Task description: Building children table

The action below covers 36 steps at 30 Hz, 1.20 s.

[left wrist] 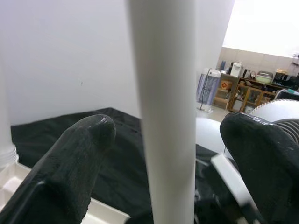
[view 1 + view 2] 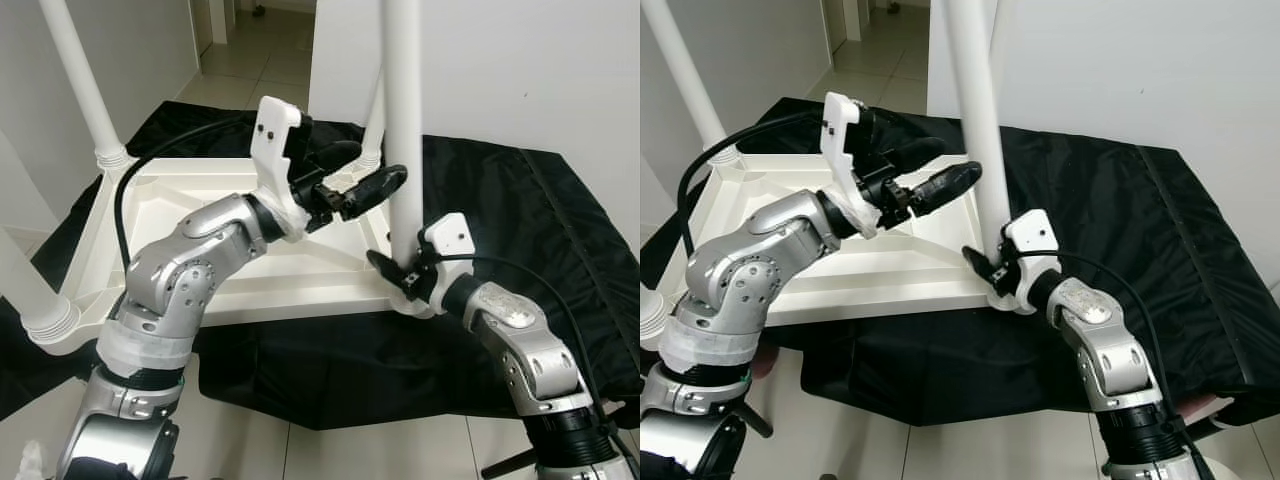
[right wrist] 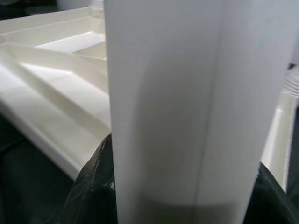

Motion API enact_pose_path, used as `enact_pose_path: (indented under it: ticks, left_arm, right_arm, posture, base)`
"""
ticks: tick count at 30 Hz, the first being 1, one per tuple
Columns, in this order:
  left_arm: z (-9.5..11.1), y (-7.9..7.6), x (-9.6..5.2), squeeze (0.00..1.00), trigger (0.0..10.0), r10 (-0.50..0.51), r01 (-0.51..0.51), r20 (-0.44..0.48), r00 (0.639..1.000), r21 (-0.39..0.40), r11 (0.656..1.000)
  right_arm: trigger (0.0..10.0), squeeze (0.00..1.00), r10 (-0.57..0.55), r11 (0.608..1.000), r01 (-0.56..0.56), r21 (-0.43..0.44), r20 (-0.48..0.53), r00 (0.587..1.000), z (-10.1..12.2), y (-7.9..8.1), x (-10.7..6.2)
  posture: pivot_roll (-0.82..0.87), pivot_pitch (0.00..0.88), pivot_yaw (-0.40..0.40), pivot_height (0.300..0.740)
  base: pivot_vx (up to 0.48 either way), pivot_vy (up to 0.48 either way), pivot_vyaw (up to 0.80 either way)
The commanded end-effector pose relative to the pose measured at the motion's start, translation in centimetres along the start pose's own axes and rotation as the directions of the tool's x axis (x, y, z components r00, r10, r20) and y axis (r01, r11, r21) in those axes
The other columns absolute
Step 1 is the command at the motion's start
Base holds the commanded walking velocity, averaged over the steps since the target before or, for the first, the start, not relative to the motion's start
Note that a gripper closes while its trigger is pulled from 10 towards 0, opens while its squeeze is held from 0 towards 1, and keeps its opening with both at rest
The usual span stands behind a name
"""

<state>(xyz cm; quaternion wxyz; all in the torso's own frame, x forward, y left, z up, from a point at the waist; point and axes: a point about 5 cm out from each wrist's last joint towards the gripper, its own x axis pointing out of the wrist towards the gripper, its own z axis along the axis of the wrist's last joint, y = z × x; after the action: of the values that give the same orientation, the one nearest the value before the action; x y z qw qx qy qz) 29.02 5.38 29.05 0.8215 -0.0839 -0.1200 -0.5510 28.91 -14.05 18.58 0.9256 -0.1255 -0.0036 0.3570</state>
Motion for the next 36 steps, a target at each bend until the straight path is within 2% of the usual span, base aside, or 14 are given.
enact_pose_path:
  ticks: [1,8,13,14,15,30,31,32,33,34,36]
  left_arm:
    - [0.5,-1.6,0.5,0.00,10.0,-0.287,0.287,0.011,0.958,0.019,0.958]
    - [1.0,-1.8,1.1,0.00,10.0,-0.302,0.301,0.021,0.953,0.020,0.953]
    - [1.5,-2.1,1.2,0.00,10.0,-0.340,0.344,0.062,0.938,-0.049,0.938]
    - [1.7,-2.1,1.1,0.00,4.2,-0.345,0.350,0.077,0.935,-0.061,0.935]
    - [1.8,-2.0,1.1,0.00,0.0,-0.343,0.350,0.093,0.935,-0.070,0.934]
    - [2.7,-1.1,1.1,0.00,0.0,-0.294,0.304,0.122,0.948,-0.074,0.950]
    - [2.7,-0.8,1.3,0.00,4.0,-0.254,0.261,0.099,0.962,-0.063,0.963]
    - [2.7,-0.8,1.3,0.00,4.0,-0.254,0.261,0.099,0.962,-0.063,0.963]
    - [2.9,-0.5,1.7,0.00,10.0,-0.207,0.213,0.085,0.975,-0.060,0.975]
    - [2.9,-0.5,1.7,0.00,10.0,-0.207,0.213,0.085,0.975,-0.060,0.975]
    - [4.1,1.2,3.1,0.00,10.0,-0.017,0.020,0.073,0.997,-0.044,0.999]
  right_arm:
    - [10.0,0.00,0.050,0.998,-0.049,-0.025,0.017,0.999,1.0,0.2,0.0]
    - [10.0,0.00,0.156,0.987,-0.157,-0.043,-0.020,0.987,1.1,0.7,-0.3]
    - [10.0,0.00,0.171,0.984,-0.172,-0.043,-0.031,0.985,1.1,0.5,-0.5]
    - [10.0,0.00,0.175,0.983,-0.177,-0.044,-0.036,0.984,1.1,0.5,-0.6]
    - [10.0,0.00,0.177,0.983,-0.179,-0.047,-0.040,0.983,1.1,0.4,-0.6]
    - [10.0,0.00,0.169,0.984,-0.172,-0.047,-0.057,0.984,1.1,0.1,-0.5]
    - [10.0,0.00,0.165,0.985,-0.167,-0.040,-0.058,0.985,1.0,0.0,-0.4]
    - [10.0,0.00,0.165,0.985,-0.167,-0.040,-0.058,0.985,1.0,0.0,-0.4]
    - [10.0,1.00,0.149,0.988,-0.150,-0.028,-0.053,0.987,1.1,-0.2,-0.3]
    - [10.0,1.00,0.149,0.988,-0.150,-0.028,-0.053,0.987,1.1,-0.2,-0.3]
    - [10.0,1.00,0.041,0.999,-0.041,-0.032,0.009,0.999,1.8,-1.4,0.4]
  posture:
    - [0.05,0.000,-0.073,0.740]
    - [0.05,0.000,-0.068,0.740]
    - [0.05,0.000,-0.069,0.740]
    - [0.05,0.000,-0.070,0.740]
    - [0.05,0.000,-0.067,0.740]
    - [0.05,0.000,-0.065,0.740]
    - [0.05,0.000,-0.063,0.740]
    - [0.05,0.000,-0.063,0.740]
    - [0.05,0.000,-0.065,0.740]
    - [0.05,0.000,-0.065,0.740]
    - [0.05,0.000,-0.065,0.740]
  base:
    - [0.000,0.000,0.00]
    - [0.000,0.000,0.00]
    - [0.000,0.000,0.00]
    - [0.000,0.000,0.00]
    - [0.000,0.000,0.00]
    - [0.000,0.000,0.00]
    - [0.000,0.000,0.00]
    - [0.000,0.000,0.00]
    - [0.000,0.000,0.00]
    - [0.000,0.000,0.00]
    - [0.000,0.000,0.00]
